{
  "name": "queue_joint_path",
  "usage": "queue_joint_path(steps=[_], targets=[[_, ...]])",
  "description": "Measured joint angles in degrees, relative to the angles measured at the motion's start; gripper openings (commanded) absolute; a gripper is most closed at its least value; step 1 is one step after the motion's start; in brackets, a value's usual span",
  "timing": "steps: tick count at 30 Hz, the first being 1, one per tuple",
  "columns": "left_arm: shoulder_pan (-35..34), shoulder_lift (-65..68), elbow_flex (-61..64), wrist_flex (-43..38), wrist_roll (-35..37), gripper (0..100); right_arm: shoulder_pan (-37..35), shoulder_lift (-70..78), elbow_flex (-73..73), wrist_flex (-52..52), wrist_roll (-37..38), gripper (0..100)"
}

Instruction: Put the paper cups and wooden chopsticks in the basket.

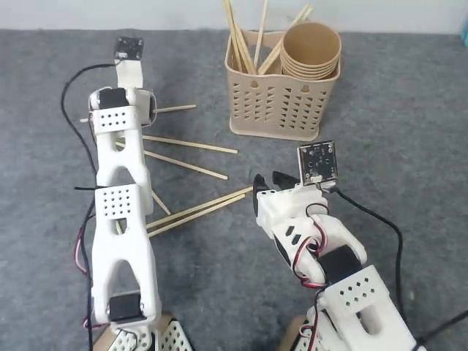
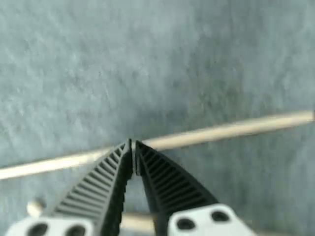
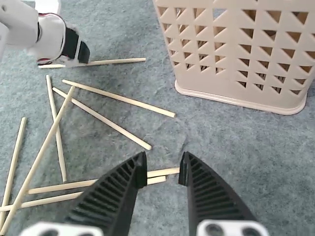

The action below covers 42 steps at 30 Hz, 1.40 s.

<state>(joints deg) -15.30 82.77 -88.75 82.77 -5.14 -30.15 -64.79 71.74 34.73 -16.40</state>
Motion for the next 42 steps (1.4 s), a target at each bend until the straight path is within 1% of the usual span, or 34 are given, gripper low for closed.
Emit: queue_joint_path(steps=[3,6,9,13,14,17,20,27,29,31,34,39,42], targets=[[-0.1,0.2,-4.0,8.5,-1.1,2,0.0,0.0,0.0,0.0,0.0,11.4],[-0.3,-0.8,-4.2,13.9,-1.5,2,0.0,0.0,0.0,0.0,0.0,11.4],[-1.3,-3.8,-4.3,15.6,-1.5,2,0.0,0.0,0.0,0.0,0.0,11.4],[-2.4,-9.1,-4.3,15.5,-1.4,2,0.0,0.0,0.0,0.0,0.0,11.4],[-2.5,-9.8,-4.3,14.2,-1.1,2,0.0,0.0,0.0,0.0,0.0,11.4],[-2.5,-10.4,-4.4,9.1,4.4,7,0.0,0.0,0.0,0.0,0.0,11.4],[-2.9,-9.7,-2.5,3.0,7.1,7,0.0,0.0,0.0,0.0,0.0,11.4],[-2.1,-3.6,6.6,-7.0,7.6,5,0.0,0.0,0.0,0.0,0.0,11.4],[-1.8,-2.7,7.6,-8.1,7.0,5,0.0,0.0,0.0,0.0,0.0,11.4],[-1.4,-2.7,7.8,-7.7,4.5,5,0.0,0.0,0.0,0.0,0.0,11.4],[-0.9,-2.9,7.6,-4.0,0.1,5,0.0,0.0,0.0,0.0,0.0,11.4],[-0.7,-3.9,6.9,2.5,-4.3,5,0.0,0.0,0.0,0.0,0.0,11.4],[-0.6,-5.2,7.3,9.0,-7.3,4,0.0,0.0,0.0,0.0,0.0,11.4]])
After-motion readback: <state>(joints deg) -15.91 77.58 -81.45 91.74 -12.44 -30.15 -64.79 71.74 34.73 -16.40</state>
